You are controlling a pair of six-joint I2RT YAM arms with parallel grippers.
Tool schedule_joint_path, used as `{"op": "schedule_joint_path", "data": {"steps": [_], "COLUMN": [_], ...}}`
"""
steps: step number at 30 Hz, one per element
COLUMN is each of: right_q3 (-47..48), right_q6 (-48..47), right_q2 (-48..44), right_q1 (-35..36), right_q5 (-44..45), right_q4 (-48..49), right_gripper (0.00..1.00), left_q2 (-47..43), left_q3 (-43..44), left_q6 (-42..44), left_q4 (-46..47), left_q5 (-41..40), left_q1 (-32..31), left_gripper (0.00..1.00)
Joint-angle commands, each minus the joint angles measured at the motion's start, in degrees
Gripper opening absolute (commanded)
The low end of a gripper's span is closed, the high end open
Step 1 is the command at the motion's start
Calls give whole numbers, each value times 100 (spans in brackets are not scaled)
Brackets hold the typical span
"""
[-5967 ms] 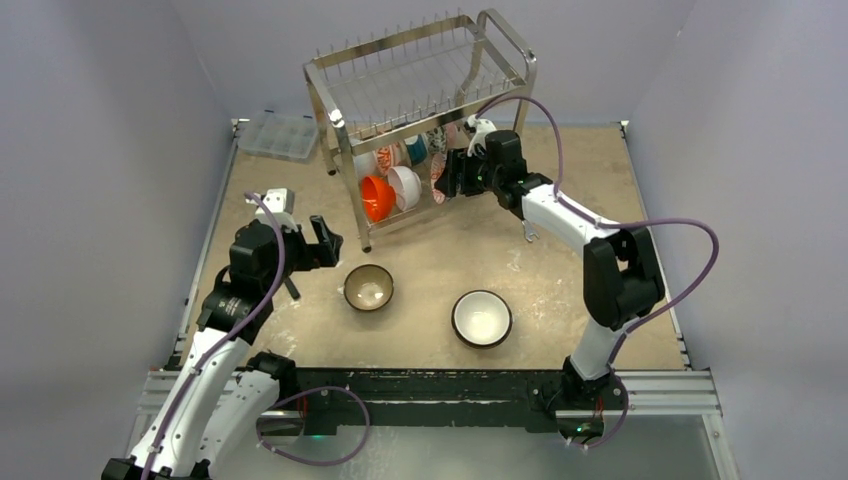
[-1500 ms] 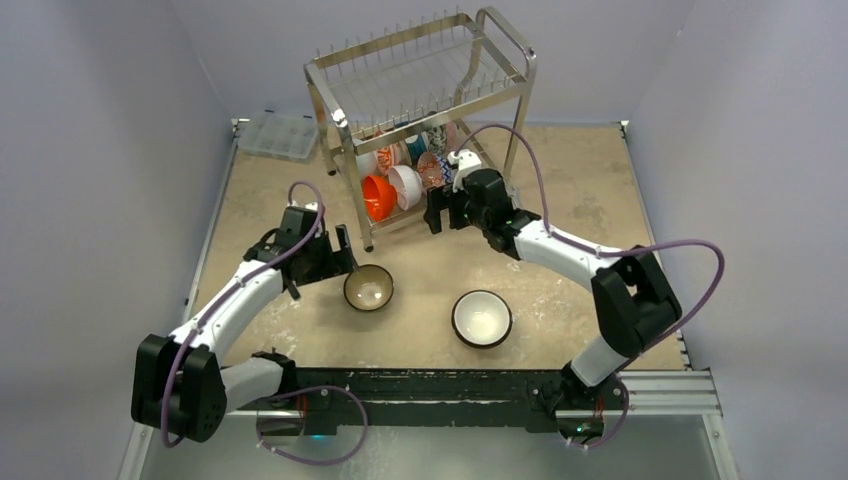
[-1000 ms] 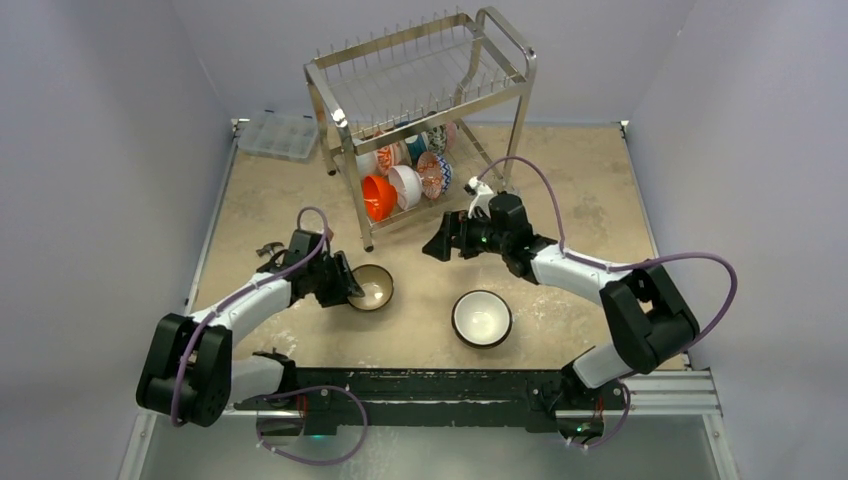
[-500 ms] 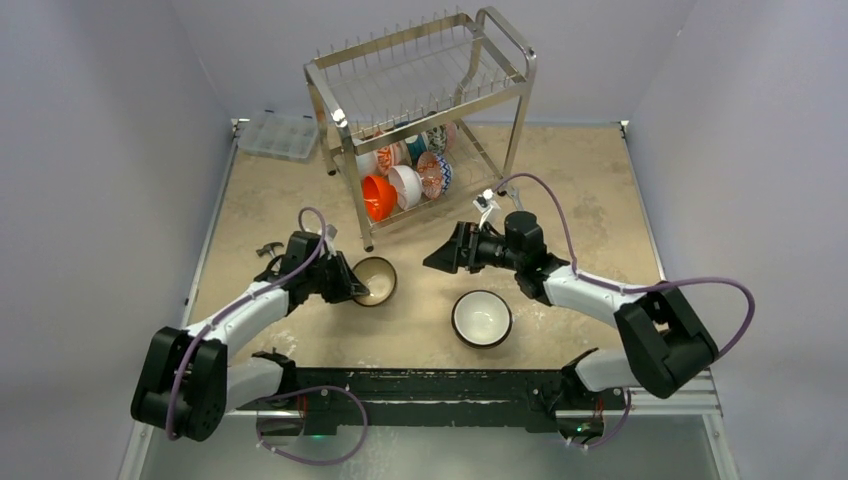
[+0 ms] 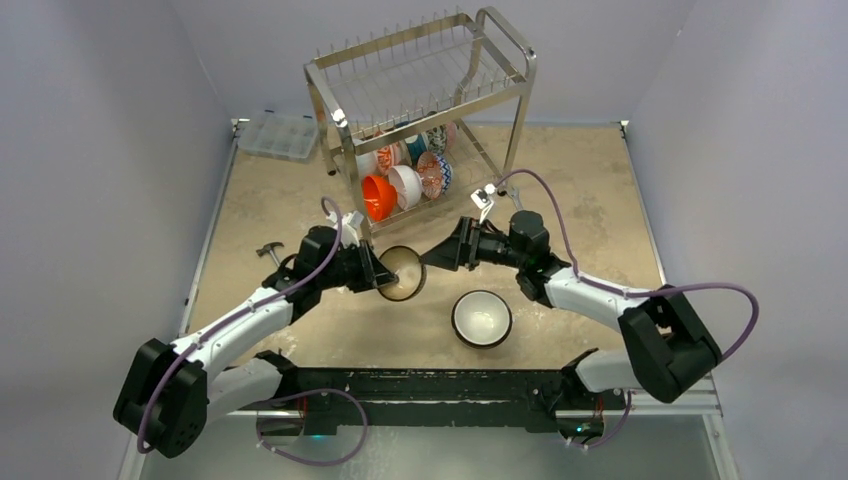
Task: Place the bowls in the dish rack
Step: Pick up the bowl from the center of the board, then move the dish rack to the center of the board.
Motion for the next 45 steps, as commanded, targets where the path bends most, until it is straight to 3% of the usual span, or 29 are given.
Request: {"op": "schedule_joint_path", "data": {"steps": [1, 11, 14, 16, 17, 20, 23, 29, 35, 39, 45], "right_q3": [283, 292, 343, 345, 358, 364, 403, 483, 358, 175, 214], "right_q6": [194, 676, 758, 817, 820, 799, 663, 199, -53, -130, -559], "right_q2": [293, 914, 979, 995, 995, 942, 859, 625, 369, 144, -272], "right_q1": [276, 559, 617, 630, 632, 632, 633, 602, 289, -58, -370], "right_q5": [-362, -452, -522, -569, -590, -551, -480, -233, -39, -111, -3], "right_q4": [445, 1287, 1465, 1580, 1608, 1552, 1322, 469, -140, -290, -977], "right_gripper": [99, 98, 92, 79, 63, 34, 0, 0, 0, 0, 0], "left_q2": [-160, -169, -75, -36, -22, -15, -79, -383, -1096, -1557, -1646], "left_q3": [512, 671, 753, 756, 755, 749, 691, 529, 387, 548, 1224], "left_q6": [-101, 51, 182, 208, 210, 214, 218, 57, 91, 446, 1608], "left_q4": [754, 826, 650, 627, 613, 557, 554, 533, 365, -8, -385], "left_q5": [-171, -383, -454, -478, -490, -532, -630, -940, -1599, -2328, -3683], "left_q1": [-219, -463, -487, -497, -496, -500, -494, -493, -479, -453, -442], "left_gripper": [0, 0, 0, 0, 0, 0, 13, 56, 88, 96, 97]}}
